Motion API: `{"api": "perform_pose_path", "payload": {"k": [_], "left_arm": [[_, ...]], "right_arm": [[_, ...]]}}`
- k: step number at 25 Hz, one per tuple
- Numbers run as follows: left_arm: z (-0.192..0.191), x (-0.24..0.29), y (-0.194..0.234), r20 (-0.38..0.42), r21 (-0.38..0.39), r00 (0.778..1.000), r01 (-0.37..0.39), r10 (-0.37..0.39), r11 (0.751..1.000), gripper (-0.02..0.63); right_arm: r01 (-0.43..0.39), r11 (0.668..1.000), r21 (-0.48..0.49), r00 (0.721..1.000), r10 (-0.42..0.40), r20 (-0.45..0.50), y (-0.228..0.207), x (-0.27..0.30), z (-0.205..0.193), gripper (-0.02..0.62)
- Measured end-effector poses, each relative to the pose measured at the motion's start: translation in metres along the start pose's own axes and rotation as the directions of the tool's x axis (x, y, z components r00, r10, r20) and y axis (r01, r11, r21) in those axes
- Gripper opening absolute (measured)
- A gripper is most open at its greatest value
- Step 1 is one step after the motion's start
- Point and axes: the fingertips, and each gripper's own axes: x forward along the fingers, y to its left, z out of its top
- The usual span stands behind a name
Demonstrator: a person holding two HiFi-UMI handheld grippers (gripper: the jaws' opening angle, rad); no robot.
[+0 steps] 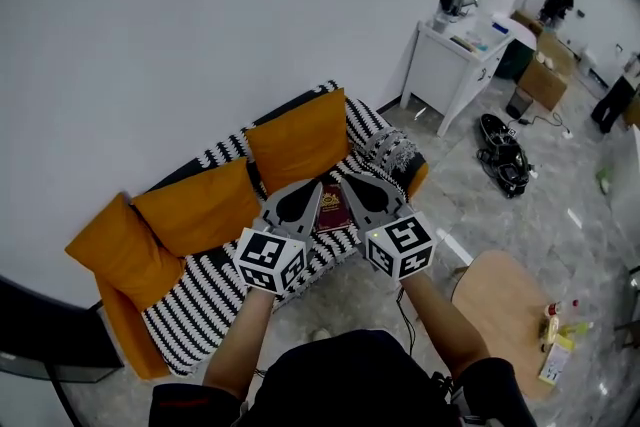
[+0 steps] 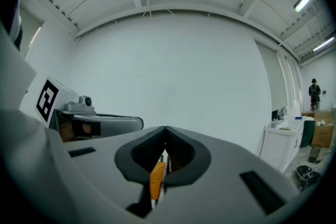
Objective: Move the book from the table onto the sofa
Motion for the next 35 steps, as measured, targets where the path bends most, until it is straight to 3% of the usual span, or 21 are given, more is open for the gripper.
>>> {"api": "perform_pose_path", "payload": {"k": [14, 22, 35], "left_arm": [[0.006, 0.025, -0.042, 0.04, -0.023, 0.998, -0.041, 0.042, 0.999, 0.017], [-0.004, 0.035, -0.075, 0.022, -0.019, 0.999, -0.037, 0.037, 0.999, 0.017], [-0.007, 0.046, -0.086, 0.013, -0.026, 0.999, -0.038, 0.039, 0.999, 0.017]], "right_arm": [[-0.032, 0.999, -0.02, 1.0, 0.032, -0.001, -0.025, -0.05, 0.002, 0.015], [-0.032, 0.999, -0.014, 0.999, 0.032, 0.017, -0.041, -0.077, 0.003, 0.015], [-0.026, 1.0, -0.002, 0.999, 0.026, 0.03, -0.057, -0.09, 0.001, 0.015]]}}
